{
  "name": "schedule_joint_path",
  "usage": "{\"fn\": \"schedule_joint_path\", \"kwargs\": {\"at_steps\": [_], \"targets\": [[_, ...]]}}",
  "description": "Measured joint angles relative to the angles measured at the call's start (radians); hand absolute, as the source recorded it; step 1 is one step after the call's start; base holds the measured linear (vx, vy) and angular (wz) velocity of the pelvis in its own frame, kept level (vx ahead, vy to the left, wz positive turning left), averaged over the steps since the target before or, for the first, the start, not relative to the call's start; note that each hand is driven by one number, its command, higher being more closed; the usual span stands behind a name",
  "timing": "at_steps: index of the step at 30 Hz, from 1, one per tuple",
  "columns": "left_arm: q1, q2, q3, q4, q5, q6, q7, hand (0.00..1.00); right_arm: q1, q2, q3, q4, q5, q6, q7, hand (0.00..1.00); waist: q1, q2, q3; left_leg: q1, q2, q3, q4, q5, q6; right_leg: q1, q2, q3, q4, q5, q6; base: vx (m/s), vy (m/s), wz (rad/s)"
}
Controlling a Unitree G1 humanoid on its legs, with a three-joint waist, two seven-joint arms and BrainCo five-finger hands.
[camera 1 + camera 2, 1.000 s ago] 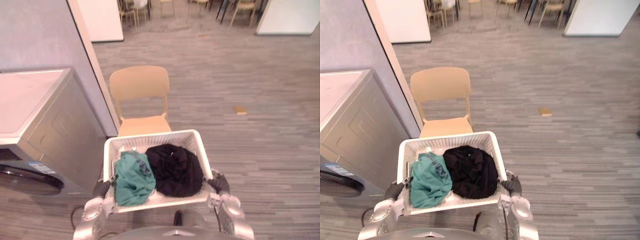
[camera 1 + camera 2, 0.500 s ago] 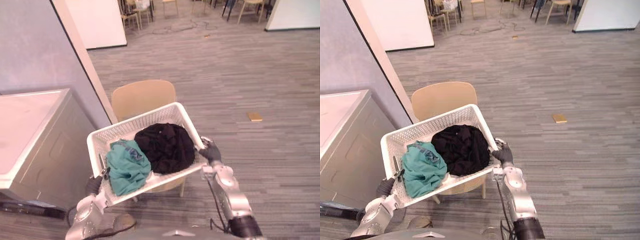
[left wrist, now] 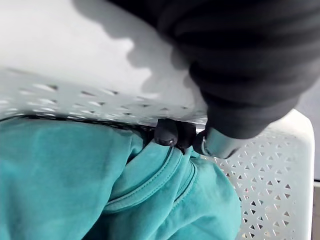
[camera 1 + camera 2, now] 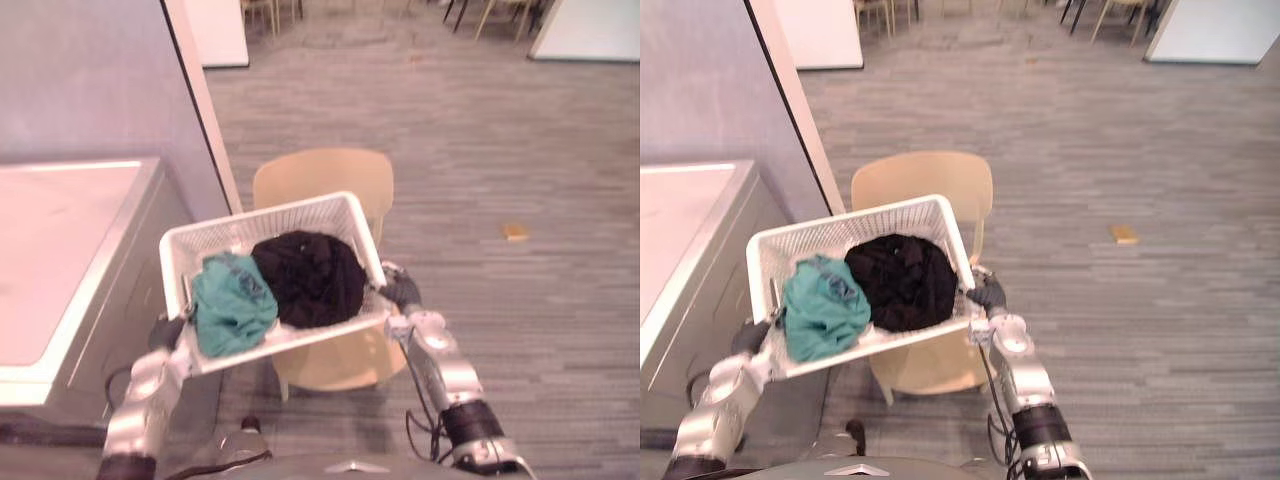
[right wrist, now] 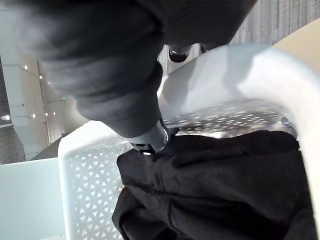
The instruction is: Pick up the laundry basket with both hands and put the clothes into the washing machine.
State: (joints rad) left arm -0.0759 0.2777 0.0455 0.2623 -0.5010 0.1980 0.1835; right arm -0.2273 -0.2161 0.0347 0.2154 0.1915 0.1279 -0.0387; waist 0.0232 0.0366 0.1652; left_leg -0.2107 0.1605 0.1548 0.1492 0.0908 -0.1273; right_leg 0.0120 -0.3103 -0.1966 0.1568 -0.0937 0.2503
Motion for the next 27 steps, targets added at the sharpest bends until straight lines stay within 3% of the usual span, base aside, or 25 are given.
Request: {"fn": "schedule_joint_path", "kwargs": {"at_steps": [2, 3, 6, 8, 11, 15, 23, 27], "targets": [[-0.159, 0.029, -0.071, 0.07, -0.001, -0.001, 0.008, 1.0, -0.088, -0.065, -0.012, 0.023, 0.002, 0.008, -0.039, 1.0, 0.001, 0.008, 0.052, -0.026, 0.011, -0.006, -0.101, 0.091, -0.001, -0.085, 0.019, 0.003, 0.033, 0.014, -0.009, -0.28, 0.003, 0.11], [-0.199, 0.045, -0.087, 0.086, -0.006, -0.002, 0.009, 1.0, -0.117, -0.079, -0.012, 0.033, 0.002, 0.008, -0.045, 1.0, 0.0, 0.004, 0.069, -0.036, 0.014, -0.005, -0.112, 0.107, -0.003, -0.106, 0.022, 0.006, 0.046, 0.015, -0.011, -0.27, 0.013, -0.11], [-0.416, 0.123, -0.168, 0.165, -0.039, -0.002, 0.029, 1.0, -0.257, -0.118, -0.02, 0.059, 0.009, 0.01, -0.098, 1.0, 0.004, -0.055, 0.149, -0.109, 0.026, 0.019, -0.133, 0.155, 0.009, -0.234, 0.027, 0.04, 0.11, 0.036, -0.01, -0.16, 0.012, -0.21], [-0.547, 0.142, -0.209, 0.215, -0.059, -0.002, 0.048, 1.0, -0.349, -0.142, -0.034, 0.093, 0.019, 0.012, -0.14, 1.0, 0.008, -0.073, 0.197, -0.146, 0.027, 0.031, -0.126, 0.169, 0.02, -0.278, 0.024, 0.053, 0.115, 0.055, -0.008, -0.09, 0.007, -0.14], [-0.692, 0.154, -0.245, 0.28, -0.087, -0.004, 0.076, 1.0, -0.455, -0.186, -0.028, 0.122, 0.048, 0.017, -0.173, 1.0, 0.015, -0.065, 0.233, -0.205, 0.042, 0.042, -0.076, 0.148, 0.019, -0.327, 0.023, 0.056, 0.135, 0.061, -0.005, -0.07, -0.016, -0.08], [-0.856, 0.173, -0.267, 0.351, -0.094, -0.016, 0.095, 1.0, -0.594, -0.231, -0.006, 0.167, 0.058, 0.025, -0.208, 1.0, 0.019, -0.056, 0.244, -0.3, 0.114, 0.138, -0.018, 0.139, 0.03, -0.402, 0.051, 0.051, 0.143, 0.072, -0.017, -0.05, -0.052, -0.08], [-0.998, 0.163, -0.303, 0.464, -0.105, -0.029, 0.096, 1.0, -0.76, -0.258, 0.001, 0.293, 0.058, 0.03, -0.234, 1.0, 0.028, -0.053, 0.259, -0.396, 0.145, 0.159, -0.013, 0.161, 0.038, -0.507, 0.069, 0.059, 0.145, 0.085, -0.027, 0.0, -0.046, -0.1], [-1.019, 0.151, -0.303, 0.483, -0.104, -0.02, 0.097, 1.0, -0.825, -0.267, 0.004, 0.351, 0.058, 0.035, -0.234, 1.0, 0.023, -0.052, 0.308, -0.408, 0.152, 0.179, -0.013, 0.163, 0.038, -0.538, 0.073, 0.076, 0.15, 0.087, -0.028, 0.01, -0.044, -0.13]]}}
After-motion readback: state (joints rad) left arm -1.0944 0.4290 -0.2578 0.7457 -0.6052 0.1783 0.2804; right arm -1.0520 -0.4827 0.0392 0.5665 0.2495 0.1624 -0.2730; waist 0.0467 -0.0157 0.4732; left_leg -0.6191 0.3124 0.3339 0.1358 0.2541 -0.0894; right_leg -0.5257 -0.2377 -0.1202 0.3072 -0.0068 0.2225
